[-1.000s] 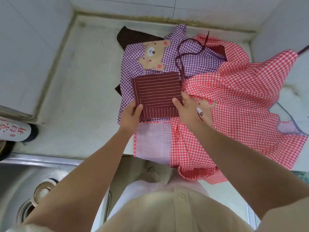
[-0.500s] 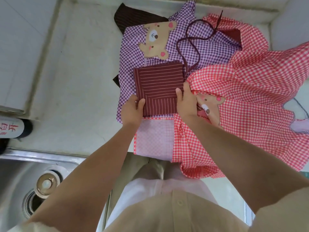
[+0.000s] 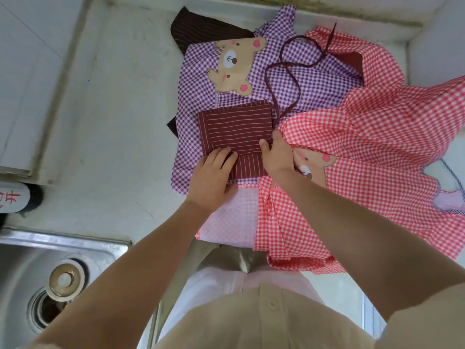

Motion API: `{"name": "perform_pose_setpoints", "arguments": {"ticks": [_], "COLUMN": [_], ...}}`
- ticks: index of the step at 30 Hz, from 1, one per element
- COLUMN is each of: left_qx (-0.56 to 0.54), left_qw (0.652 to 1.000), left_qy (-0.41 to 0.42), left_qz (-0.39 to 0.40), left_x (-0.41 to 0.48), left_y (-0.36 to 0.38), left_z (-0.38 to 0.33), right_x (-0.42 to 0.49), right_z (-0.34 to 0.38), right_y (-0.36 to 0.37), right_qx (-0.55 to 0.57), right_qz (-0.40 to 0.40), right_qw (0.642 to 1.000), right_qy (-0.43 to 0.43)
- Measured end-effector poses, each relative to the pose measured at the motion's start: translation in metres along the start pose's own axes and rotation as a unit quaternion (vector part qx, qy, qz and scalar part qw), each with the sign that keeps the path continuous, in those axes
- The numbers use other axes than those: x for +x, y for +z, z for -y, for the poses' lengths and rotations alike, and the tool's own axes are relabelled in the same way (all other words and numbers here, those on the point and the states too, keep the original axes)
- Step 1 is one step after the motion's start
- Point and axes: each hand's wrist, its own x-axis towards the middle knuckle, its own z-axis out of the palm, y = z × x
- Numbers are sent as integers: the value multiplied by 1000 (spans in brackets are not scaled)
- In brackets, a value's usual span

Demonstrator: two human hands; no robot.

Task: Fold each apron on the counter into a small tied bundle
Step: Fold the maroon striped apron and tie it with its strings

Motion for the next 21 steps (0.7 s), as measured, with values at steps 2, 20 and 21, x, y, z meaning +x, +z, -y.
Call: {"name": "perform_pose_setpoints", "arguments": {"ticks": [2, 20, 21], "left_qx": [36, -255, -320], "left_qw": [999, 958, 936], "left_qy": [-16, -127, -138], "left_qz": [17, 24, 48], "left_x": [1, 28, 25], "left_y": [5, -39, -39], "left_z": [-1, 29, 35], "right_x": [-1, 5, 9], "right_z": [3, 4, 8], "right_y": [-4, -42, -46], "right_qx": [23, -105, -86], "right_qz": [7, 119, 128], "right_qw": [1000, 962, 965], "right_qy": [18, -222, -211]}}
